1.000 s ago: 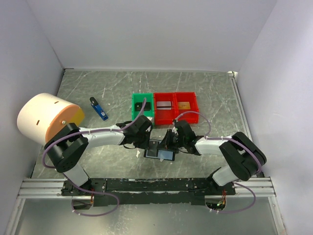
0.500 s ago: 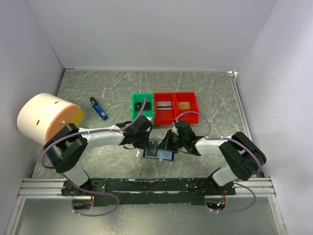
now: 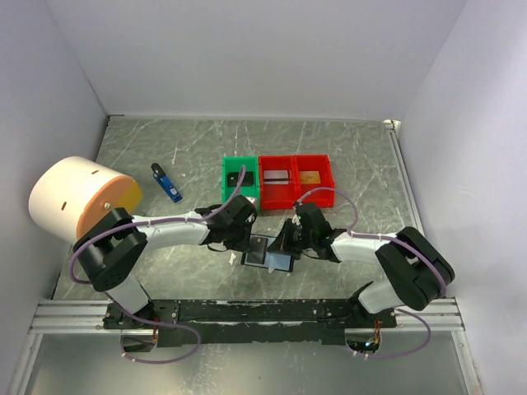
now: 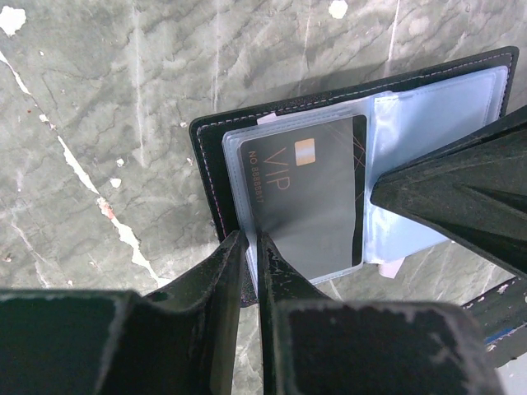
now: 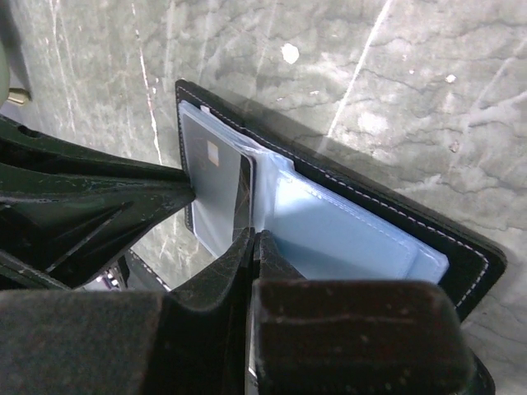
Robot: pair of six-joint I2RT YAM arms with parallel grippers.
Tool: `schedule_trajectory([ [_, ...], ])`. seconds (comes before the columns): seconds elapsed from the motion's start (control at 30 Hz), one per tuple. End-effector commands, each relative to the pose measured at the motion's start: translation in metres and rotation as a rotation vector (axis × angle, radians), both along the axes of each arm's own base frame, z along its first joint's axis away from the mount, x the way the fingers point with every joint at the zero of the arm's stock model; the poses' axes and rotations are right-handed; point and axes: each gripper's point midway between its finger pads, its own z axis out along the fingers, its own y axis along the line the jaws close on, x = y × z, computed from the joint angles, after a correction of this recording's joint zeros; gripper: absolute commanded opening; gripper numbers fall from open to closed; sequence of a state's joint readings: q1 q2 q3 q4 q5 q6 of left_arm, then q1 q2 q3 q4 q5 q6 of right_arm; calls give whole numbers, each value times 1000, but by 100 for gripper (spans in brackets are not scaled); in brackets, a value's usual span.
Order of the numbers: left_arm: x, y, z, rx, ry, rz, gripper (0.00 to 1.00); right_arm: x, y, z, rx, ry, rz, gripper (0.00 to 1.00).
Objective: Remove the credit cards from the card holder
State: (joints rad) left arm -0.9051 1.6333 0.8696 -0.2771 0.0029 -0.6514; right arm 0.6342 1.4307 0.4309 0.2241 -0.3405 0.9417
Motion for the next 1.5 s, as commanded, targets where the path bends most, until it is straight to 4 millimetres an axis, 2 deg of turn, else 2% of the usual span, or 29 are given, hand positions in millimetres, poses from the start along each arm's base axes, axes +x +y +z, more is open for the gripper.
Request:
schedule_trajectory([
  [0.0, -9, 14, -9, 68, 19, 1, 23, 1, -6, -3, -25, 4, -20, 2],
  [0.13, -10, 14, -9, 70, 19, -2, 22, 0, -1, -5, 0, 18, -13, 15],
  [0.37, -8, 12, -8, 70, 16, -6, 22, 1, 4, -12, 25, 37, -16, 17],
  [0.6, -9, 12, -11, 72, 21, -6, 22, 0, 13, -6, 89, 25, 17, 16],
  [0.87, -9, 14, -10, 83, 17, 1, 22, 4, 8, 1, 61, -6, -4, 0],
  [1.47, -8, 15, -10, 90, 15, 5, 21, 2, -10, 2, 23, -6, -13, 0],
])
